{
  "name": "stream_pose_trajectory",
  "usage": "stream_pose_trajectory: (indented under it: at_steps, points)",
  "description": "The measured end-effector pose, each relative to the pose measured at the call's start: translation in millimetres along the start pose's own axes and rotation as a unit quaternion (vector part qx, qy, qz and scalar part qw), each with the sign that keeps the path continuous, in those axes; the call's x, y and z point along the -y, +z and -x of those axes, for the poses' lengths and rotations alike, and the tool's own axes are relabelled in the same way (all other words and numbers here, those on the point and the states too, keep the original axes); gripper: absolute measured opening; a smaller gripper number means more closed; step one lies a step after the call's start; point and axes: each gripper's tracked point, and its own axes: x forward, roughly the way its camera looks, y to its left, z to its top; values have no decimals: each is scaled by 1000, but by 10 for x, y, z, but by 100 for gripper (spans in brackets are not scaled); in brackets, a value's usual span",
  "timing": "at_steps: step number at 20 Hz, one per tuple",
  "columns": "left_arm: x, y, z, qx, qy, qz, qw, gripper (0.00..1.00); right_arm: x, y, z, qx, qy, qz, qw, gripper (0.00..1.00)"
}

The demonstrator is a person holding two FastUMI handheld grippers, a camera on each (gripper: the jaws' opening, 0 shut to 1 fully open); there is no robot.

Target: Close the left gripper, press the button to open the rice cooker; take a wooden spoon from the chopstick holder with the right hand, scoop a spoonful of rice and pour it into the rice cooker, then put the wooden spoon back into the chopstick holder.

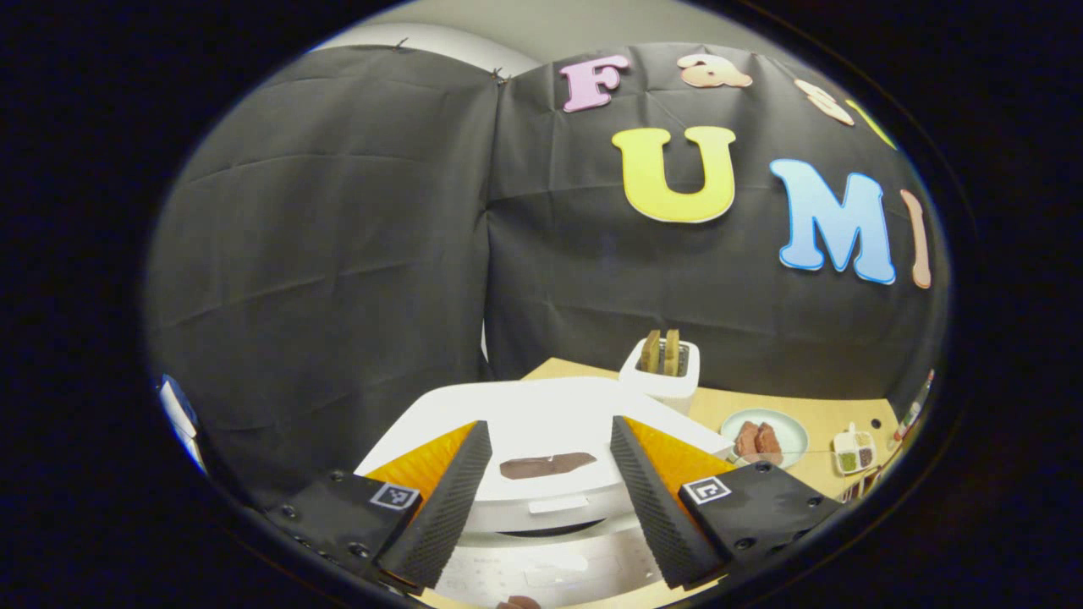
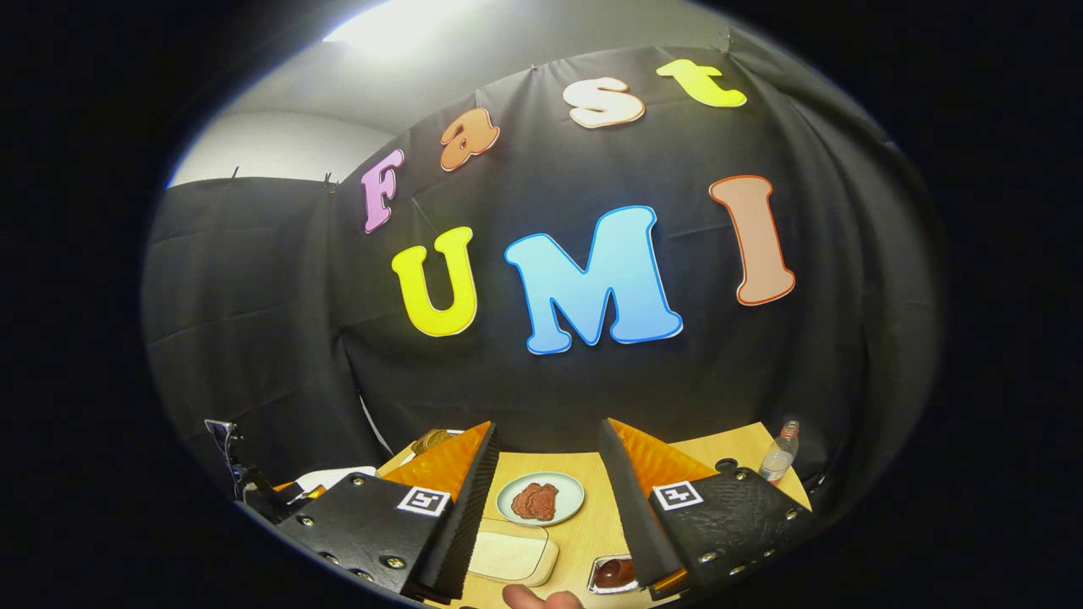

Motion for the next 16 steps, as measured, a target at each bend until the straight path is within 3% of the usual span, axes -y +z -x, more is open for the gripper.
stream_pose_trajectory:
  at_steps: [8, 12, 16]
  points:
    - [1, -336, -76, -60, -10, -2, 998, 100, 66, -3, 38, -3, -12, -20, 1000, 72]
    - [59, -464, -118, -108, -49, -34, 992, 100, -26, -100, 24, -18, -5, -25, 1000, 72]
    - [52, -423, -145, -151, -65, -26, 986, 96, -140, -188, 18, -27, 6, -28, 999, 72]
